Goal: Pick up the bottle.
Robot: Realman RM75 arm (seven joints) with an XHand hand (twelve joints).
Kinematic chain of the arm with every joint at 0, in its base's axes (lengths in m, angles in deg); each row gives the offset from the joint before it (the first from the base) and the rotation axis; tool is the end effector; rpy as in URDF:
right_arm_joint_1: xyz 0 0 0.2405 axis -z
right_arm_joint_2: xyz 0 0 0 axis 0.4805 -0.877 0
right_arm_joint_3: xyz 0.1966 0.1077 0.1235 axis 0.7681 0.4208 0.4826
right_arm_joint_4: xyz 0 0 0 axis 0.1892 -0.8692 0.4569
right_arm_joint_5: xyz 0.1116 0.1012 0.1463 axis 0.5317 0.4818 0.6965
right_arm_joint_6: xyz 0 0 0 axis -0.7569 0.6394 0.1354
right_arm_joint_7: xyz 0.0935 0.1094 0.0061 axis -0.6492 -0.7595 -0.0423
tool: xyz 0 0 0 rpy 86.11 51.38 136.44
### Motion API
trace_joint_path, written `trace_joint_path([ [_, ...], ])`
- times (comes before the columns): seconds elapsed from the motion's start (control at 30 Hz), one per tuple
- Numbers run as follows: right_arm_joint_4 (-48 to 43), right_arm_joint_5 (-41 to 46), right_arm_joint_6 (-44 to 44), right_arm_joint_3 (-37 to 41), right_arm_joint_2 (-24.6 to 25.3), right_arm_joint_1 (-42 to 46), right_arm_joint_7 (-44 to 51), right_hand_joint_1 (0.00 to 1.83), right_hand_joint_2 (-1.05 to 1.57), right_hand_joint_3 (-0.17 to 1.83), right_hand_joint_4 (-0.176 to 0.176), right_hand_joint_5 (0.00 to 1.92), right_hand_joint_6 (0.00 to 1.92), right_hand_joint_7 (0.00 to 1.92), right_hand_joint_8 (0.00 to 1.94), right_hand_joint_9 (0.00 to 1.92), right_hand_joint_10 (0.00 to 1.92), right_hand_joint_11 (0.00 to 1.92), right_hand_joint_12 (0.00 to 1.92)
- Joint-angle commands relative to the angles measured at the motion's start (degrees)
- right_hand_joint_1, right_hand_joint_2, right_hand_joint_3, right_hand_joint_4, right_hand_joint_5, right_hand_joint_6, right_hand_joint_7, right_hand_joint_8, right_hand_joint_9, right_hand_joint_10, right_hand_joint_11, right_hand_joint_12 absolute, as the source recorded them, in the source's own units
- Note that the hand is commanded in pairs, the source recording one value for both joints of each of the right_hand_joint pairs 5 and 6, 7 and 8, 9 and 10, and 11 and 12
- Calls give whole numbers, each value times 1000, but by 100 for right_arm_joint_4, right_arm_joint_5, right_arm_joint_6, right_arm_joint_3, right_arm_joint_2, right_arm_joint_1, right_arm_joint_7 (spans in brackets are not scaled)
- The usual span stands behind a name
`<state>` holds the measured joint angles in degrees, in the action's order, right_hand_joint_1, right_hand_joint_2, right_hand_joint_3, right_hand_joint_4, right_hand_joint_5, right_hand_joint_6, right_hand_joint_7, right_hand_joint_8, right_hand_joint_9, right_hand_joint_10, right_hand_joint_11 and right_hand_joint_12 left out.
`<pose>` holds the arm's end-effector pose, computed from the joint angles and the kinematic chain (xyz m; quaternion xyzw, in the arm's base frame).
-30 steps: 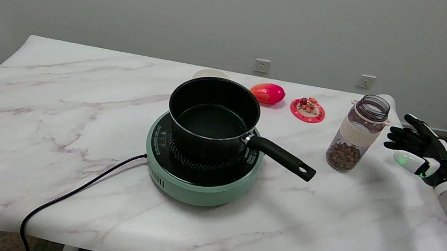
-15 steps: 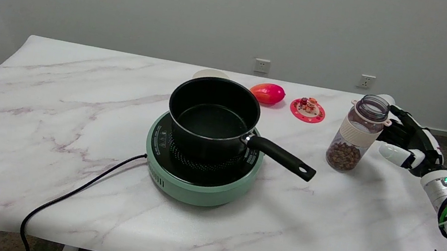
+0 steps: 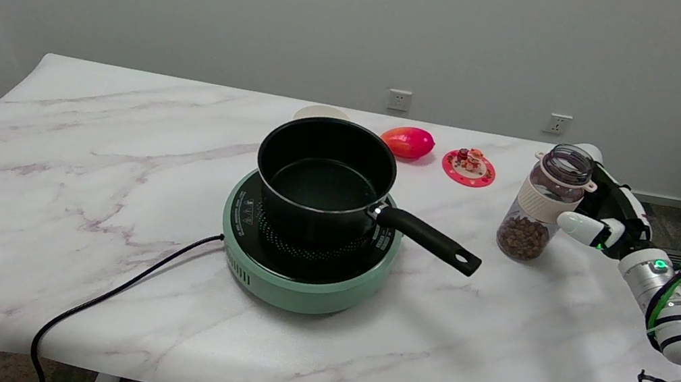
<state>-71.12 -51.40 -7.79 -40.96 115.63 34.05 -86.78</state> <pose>-0.2916 -0.2702 0.5435 0.4677 -0.3824 0.5273 0.5975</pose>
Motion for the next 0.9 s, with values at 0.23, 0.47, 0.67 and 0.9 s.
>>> trace_joint_path([
  [0.23, -108, -19, -19, -306, 190, -187, 0, 1161, -483, 1001, 0, 231, 231, 603, 603, 584, 584, 682, 682],
  [0.47, -108, -19, 4, -322, 198, -187, 0, 1162, -475, 984, 0, 233, 233, 603, 603, 583, 583, 681, 681],
  [0.67, -108, -19, 28, -322, 214, -181, 0, 1180, -421, 918, 0, 259, 259, 603, 603, 583, 583, 680, 680],
  [0.9, -92, -19, 60, -322, 222, -179, 0, 1230, -297, 794, 0, 314, 314, 603, 603, 583, 583, 679, 679],
])
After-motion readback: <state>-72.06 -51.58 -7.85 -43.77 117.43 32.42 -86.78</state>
